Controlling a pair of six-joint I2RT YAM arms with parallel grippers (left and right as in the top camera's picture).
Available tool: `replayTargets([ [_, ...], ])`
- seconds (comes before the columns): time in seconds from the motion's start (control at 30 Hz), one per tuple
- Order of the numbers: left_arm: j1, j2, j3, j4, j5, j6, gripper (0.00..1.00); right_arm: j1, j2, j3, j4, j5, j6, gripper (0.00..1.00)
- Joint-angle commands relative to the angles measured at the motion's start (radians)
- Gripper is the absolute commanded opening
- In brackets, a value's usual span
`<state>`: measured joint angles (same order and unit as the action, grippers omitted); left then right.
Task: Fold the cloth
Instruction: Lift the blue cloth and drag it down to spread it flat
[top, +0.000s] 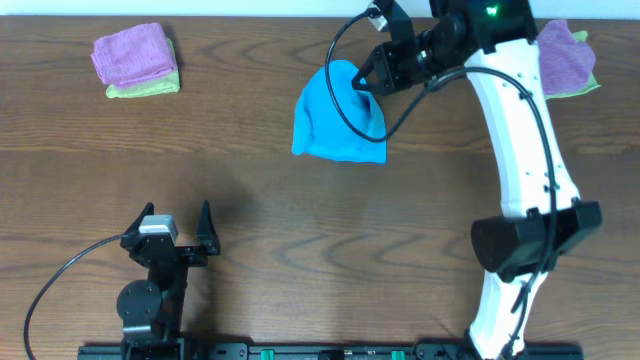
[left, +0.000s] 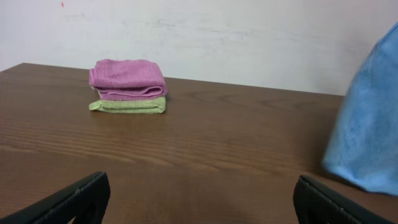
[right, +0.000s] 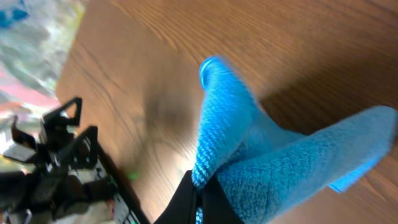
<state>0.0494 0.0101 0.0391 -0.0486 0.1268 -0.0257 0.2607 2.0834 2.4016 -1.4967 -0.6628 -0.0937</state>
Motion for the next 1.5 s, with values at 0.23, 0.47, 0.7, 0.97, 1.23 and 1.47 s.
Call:
replayTargets([
  [0.23, -0.004, -0.006, -0.034, -0.017, -0.003, 0.011, 0.96, 0.052, -0.161, 0.034, -0.114, 0.063, -0.089, 0.01],
  [0.47, -0.004, -0.006, -0.034, -0.017, -0.003, 0.011, 0.96, 0.137, -0.237, 0.034, -0.166, 0.137, -0.087, 0.02],
  [0.7, -0.004, -0.006, -0.034, -0.017, -0.003, 0.011, 0.96, 0.256, -0.261, 0.034, -0.201, 0.14, -0.076, 0.02],
  [0.97, -0.004, -0.006, -0.034, -0.017, -0.003, 0.011, 0.95, 0.411, -0.264, 0.033, -0.176, 0.14, -0.08, 0.02],
  [1.23, -0.004, -0.006, -0.034, -0.017, -0.003, 0.011, 0.95, 0.485, -0.235, 0.033, -0.124, 0.145, -0.107, 0.02],
  [1.47, -0.004, -0.006, -0.034, -0.017, -0.003, 0.011, 0.96, 0.449, -0.134, 0.031, -0.126, 0.259, -0.101, 0.01],
])
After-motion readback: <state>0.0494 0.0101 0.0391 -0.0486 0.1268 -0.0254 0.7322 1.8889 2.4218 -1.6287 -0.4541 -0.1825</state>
